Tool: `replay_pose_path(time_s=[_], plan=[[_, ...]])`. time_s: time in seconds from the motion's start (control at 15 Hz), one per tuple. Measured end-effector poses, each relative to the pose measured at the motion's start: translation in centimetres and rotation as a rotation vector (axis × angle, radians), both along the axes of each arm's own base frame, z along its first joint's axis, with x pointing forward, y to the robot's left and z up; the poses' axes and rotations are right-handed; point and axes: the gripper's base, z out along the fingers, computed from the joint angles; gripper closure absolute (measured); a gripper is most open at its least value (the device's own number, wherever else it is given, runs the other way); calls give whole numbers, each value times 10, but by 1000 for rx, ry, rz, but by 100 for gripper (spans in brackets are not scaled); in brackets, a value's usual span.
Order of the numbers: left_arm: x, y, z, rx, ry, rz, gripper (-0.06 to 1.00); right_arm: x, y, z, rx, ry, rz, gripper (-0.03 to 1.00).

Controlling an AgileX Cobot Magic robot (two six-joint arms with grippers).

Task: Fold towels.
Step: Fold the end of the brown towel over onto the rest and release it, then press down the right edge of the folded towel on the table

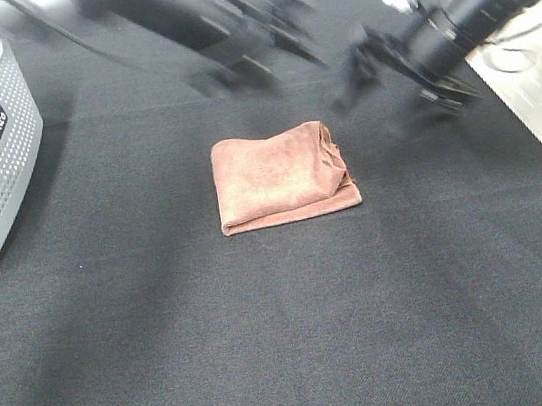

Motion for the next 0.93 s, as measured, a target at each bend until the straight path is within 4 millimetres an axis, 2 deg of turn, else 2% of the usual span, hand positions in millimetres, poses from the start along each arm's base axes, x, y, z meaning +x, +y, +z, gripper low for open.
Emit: replay_pose_path(time_s=[0.07,0.2,0.33,0.4,0.47,0.6,0.67,0.93], plan=[[7,20,12,12,-29,34,30,1,20,7,108,-55,30,13],[15,48,25,20,-55,79,30,2,51,7,219,-111,85,15],[15,59,31,37,-55,83,30,5,71,-13,250,-89,119,16],[13,61,33,48,-45,71,30,9,72,-22,253,-76,124,16],[12,61,34,50,-36,61,30,17,68,-39,254,-48,103,17],[9,60,32,58,-11,40,30,22,52,-60,241,12,50,18],[8,60,32,59,-5,36,30,21,44,-66,202,29,54,18],[7,60,31,63,8,25,30,19,36,-73,91,72,72,20]])
